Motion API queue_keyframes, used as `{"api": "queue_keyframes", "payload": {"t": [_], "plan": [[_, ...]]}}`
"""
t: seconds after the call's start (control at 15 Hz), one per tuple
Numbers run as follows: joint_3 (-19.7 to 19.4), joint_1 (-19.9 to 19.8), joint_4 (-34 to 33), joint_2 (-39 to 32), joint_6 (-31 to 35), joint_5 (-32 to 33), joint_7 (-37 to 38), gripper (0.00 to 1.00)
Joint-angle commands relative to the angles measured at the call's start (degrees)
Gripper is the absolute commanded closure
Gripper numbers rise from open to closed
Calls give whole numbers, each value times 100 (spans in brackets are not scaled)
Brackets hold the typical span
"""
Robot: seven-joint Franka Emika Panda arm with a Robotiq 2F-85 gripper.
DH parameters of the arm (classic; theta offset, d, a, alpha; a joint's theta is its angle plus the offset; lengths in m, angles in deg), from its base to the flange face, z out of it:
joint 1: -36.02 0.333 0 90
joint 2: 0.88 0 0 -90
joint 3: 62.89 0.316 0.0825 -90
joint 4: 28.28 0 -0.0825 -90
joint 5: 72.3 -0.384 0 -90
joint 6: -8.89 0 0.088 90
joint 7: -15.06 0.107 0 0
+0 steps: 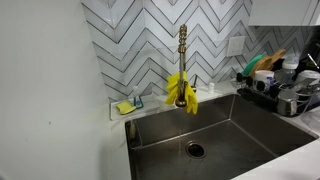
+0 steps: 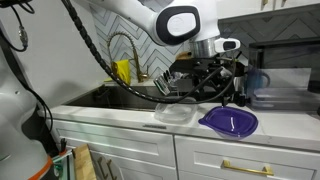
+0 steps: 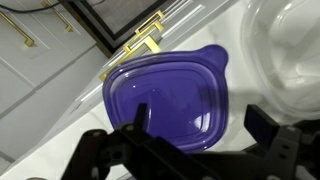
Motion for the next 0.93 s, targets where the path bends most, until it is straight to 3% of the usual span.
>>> {"api": "queue_keyframes", "payload": {"t": [0.0, 0.2, 0.4, 0.87], "plan": [[45, -43, -11, 1, -11, 4, -5, 0], [40, -69, -89, -141, -39, -28, 142, 0], [-89, -234, -394, -474, -63, -423, 714, 0], [-302, -402, -855, -1239, -175, -263, 2374, 0]]}}
